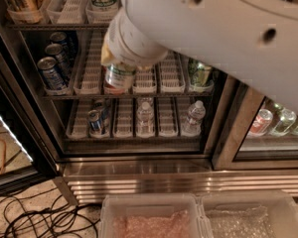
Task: Pick 7up can from top shelf of fridge
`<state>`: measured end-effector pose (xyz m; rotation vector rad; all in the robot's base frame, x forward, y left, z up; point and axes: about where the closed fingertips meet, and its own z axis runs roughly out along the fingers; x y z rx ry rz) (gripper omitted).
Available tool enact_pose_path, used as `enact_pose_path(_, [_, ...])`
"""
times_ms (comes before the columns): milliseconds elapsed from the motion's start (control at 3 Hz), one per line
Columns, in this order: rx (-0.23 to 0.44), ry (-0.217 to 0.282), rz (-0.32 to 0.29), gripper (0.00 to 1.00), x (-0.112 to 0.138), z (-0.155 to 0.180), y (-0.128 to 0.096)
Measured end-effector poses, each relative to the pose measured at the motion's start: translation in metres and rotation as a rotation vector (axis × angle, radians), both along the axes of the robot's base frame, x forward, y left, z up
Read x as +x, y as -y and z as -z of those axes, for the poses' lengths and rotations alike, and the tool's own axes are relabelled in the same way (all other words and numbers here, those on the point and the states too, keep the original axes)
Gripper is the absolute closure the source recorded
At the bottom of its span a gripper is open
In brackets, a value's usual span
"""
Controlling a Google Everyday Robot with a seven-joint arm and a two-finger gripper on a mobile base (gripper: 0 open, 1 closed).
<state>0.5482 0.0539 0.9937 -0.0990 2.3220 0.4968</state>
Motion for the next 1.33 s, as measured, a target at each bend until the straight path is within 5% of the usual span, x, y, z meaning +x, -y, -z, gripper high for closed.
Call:
enact_pose_path(333, [0.039, -0.186, 0.083, 1.00, -0.061, 0.038, 0.027])
enact_pose_path(667, [0.123, -0.321, 0.102, 1.00, -0.098, 0.058, 0.029])
enact_pose_path(1333, [0.156, -0.348, 0.098, 1.00, -0.104, 0.059, 0.022])
